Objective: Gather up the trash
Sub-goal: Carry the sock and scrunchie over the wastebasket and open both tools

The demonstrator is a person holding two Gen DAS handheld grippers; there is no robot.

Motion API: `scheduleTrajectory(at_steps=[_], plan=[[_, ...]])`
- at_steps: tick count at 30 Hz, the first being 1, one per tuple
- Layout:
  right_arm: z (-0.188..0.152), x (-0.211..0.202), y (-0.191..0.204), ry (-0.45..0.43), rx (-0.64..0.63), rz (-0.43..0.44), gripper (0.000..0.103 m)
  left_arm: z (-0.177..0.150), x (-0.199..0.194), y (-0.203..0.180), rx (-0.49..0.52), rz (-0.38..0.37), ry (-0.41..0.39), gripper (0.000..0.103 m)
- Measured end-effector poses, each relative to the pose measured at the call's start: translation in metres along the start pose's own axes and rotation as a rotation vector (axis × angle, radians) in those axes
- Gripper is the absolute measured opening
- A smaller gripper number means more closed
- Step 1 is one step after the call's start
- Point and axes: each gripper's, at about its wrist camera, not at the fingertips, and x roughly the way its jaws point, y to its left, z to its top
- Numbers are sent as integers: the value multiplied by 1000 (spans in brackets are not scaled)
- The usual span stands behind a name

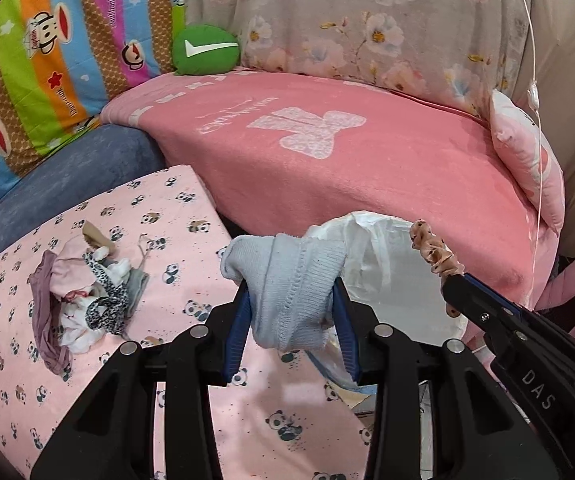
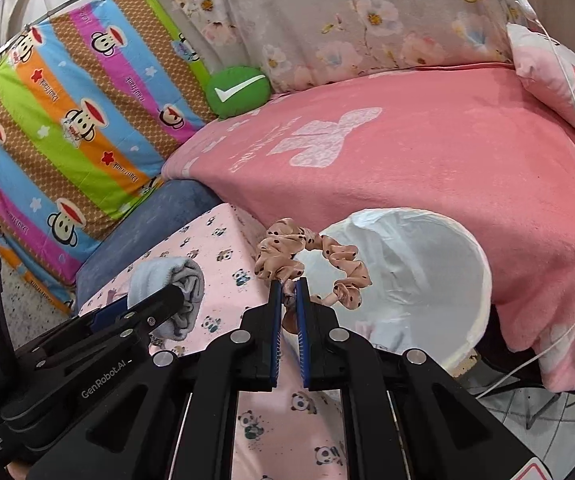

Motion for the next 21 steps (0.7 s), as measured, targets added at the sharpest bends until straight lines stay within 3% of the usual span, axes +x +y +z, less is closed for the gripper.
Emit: scheduleTrajectory(at_steps=[8,21], plan=[[9,-5,-40,-19,59,-44,9,9,13,-35,50,-49,13,38],[12,-9,-62,-26,80,-65,9,14,26,-59,87,-69,32,39]])
